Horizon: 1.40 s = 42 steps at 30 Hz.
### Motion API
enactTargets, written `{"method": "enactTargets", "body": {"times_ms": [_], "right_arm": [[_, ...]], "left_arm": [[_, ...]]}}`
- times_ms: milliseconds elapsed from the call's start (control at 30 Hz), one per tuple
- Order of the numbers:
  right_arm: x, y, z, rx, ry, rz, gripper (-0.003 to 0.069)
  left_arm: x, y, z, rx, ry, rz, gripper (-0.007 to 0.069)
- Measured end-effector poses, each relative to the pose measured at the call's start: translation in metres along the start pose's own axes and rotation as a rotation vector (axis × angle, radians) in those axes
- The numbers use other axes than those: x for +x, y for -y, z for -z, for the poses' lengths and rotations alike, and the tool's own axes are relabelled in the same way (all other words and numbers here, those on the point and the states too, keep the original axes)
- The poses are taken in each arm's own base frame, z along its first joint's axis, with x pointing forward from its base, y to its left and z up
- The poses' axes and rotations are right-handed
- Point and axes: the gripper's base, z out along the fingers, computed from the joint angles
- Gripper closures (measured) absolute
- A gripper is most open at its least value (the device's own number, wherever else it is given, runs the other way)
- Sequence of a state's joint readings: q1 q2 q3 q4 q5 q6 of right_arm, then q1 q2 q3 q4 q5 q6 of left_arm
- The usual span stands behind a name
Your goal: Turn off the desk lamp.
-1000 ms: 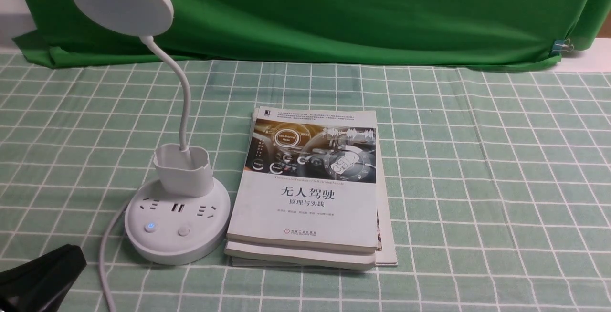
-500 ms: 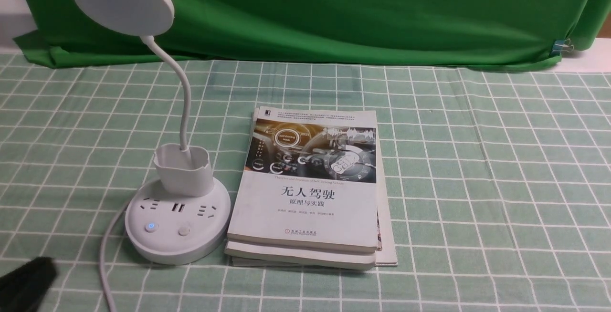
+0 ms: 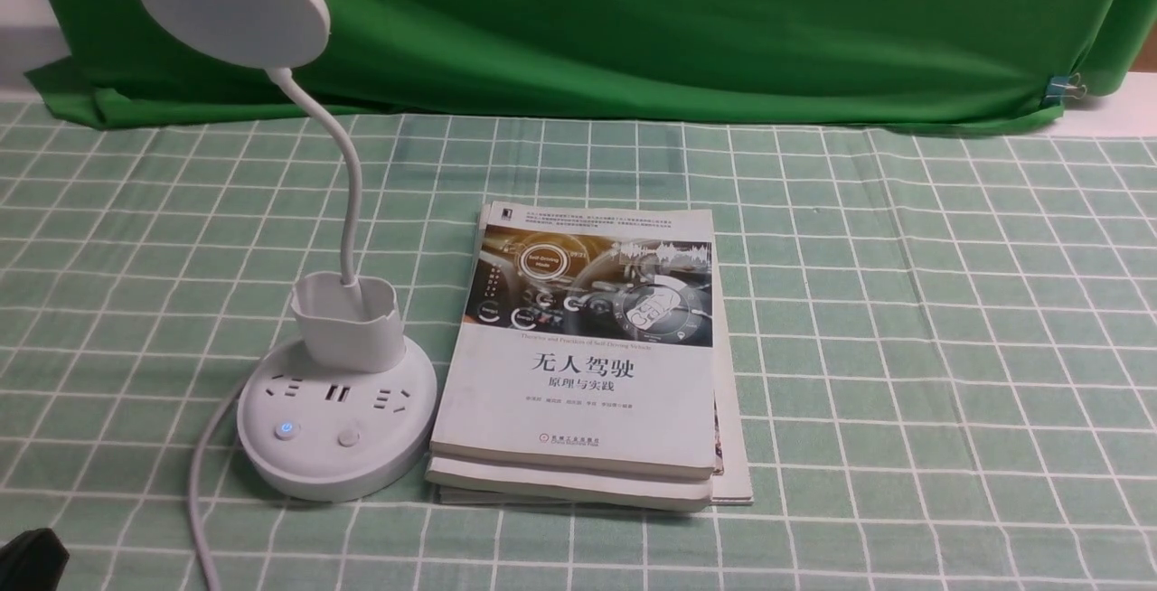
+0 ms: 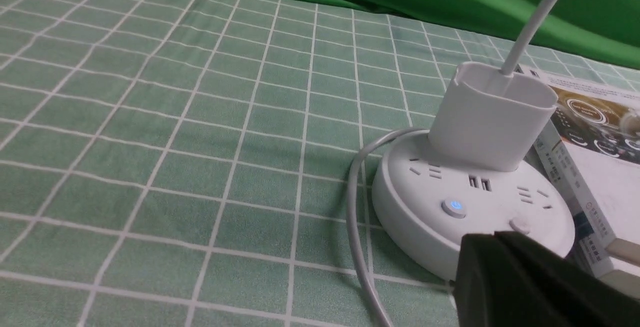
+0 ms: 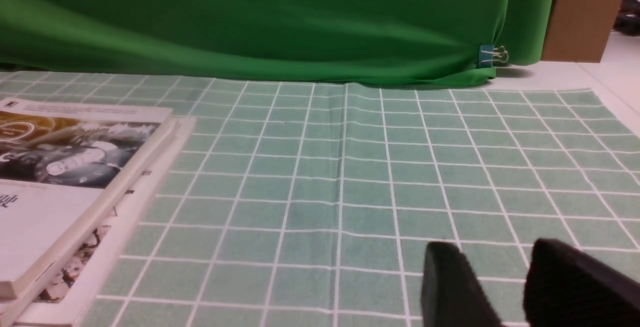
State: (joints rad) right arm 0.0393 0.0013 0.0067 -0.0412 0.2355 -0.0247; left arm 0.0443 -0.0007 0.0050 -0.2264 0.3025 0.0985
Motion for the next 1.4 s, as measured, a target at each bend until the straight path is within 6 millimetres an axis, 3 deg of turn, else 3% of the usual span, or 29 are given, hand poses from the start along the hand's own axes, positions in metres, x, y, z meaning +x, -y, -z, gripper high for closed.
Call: {"method": "enactTargets", "body": {"times_ms": [1400], "right_arm": [[0.0000, 0.0000, 0.0000, 0.000, 0.000, 0.000, 0.0417]], "left_arm": [[-0.0006, -0.0017, 0.0000, -0.029, 0.008, 0.002, 0.0624]]}}
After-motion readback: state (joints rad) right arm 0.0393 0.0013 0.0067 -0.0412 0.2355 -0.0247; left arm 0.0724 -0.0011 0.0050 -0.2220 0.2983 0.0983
